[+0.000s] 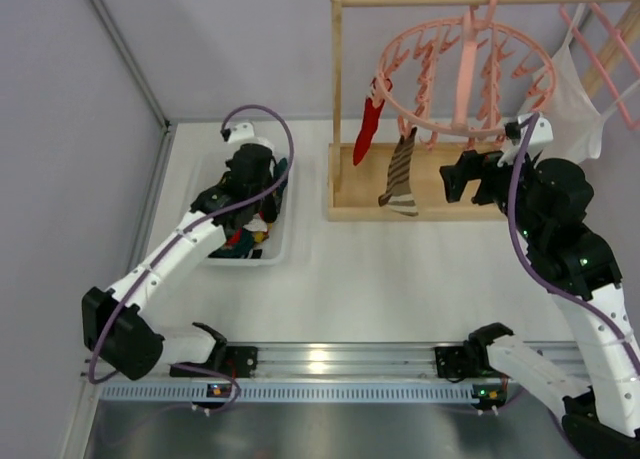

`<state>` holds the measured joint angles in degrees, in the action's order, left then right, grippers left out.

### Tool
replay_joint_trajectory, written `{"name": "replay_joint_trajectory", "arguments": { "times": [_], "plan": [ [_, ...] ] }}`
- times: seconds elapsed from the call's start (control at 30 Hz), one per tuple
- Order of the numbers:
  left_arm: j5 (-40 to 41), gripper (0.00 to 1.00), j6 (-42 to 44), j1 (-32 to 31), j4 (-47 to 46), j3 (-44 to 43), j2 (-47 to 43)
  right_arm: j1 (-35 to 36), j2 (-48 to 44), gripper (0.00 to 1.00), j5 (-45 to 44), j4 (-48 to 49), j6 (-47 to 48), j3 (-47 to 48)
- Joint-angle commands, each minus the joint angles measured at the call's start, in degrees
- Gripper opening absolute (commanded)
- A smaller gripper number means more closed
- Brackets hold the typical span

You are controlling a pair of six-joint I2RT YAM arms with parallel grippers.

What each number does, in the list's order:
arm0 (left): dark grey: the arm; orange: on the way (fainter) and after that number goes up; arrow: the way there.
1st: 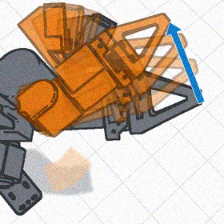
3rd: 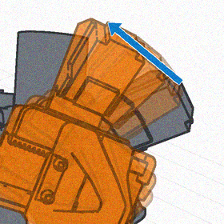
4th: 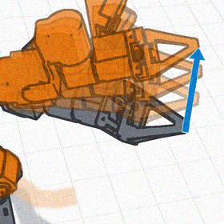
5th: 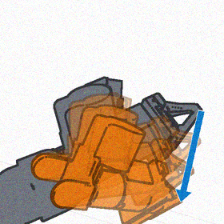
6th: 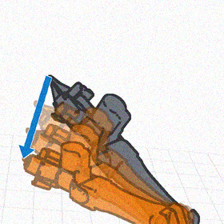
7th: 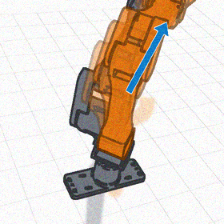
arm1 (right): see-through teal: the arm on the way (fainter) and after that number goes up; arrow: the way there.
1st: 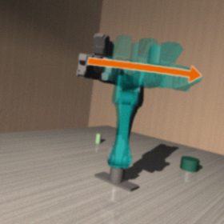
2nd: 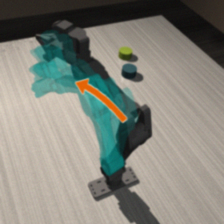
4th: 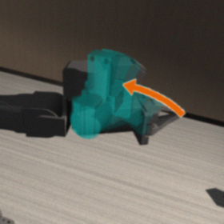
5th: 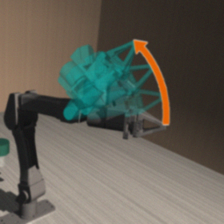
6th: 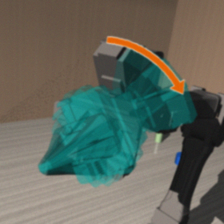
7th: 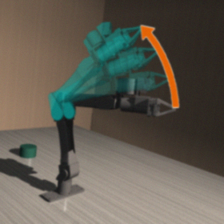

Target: Remove the socks clipped to the hanger

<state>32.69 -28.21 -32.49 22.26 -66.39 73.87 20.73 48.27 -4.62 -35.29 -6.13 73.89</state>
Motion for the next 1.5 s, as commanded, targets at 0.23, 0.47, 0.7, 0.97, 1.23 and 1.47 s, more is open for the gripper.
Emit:
{"name": "replay_joint_trajectory", "arguments": {
  "times": [0.23, 0.47, 0.7, 0.97, 1.23, 1.47],
  "plan": [
    [-15.1, 0.2, -0.7, 19.2, 5.2, -10.7, 10.1, -1.0, -4.8, 0.99, 3.3, 0.6, -0.8, -1.2],
    [-18.2, 0.98, -1.5, 20.0, 5.4, -10.1, 12.1, -1.0, -6.2, 0.99, 2.8, 0.1, -0.8, -3.0],
    [-18.3, 0.98, -1.3, 13.3, 5.0, -7.7, 3.1, -1.1, -11.0, 0.99, 7.4, 2.5, -2.7, -6.4],
    [-24.7, 0.98, 6.0, -2.1, -4.9, -3.7, -0.9, -1.0, -15.2, 0.99, 9.2, 3.1, -4.7, -9.2],
    [-52.3, 0.98, 10.7, -4.2, -35.8, 6.8, 1.5, -1.0, -17.8, 0.99, 13.2, 3.2, -5.4, -11.1],
    [-53.6, 0.98, 18.4, -9.3, -42.8, 4.6, 8.7, -1.0, -19.6, 1.0, 16.7, 3.7, -6.2, -13.8]
  ]
}}
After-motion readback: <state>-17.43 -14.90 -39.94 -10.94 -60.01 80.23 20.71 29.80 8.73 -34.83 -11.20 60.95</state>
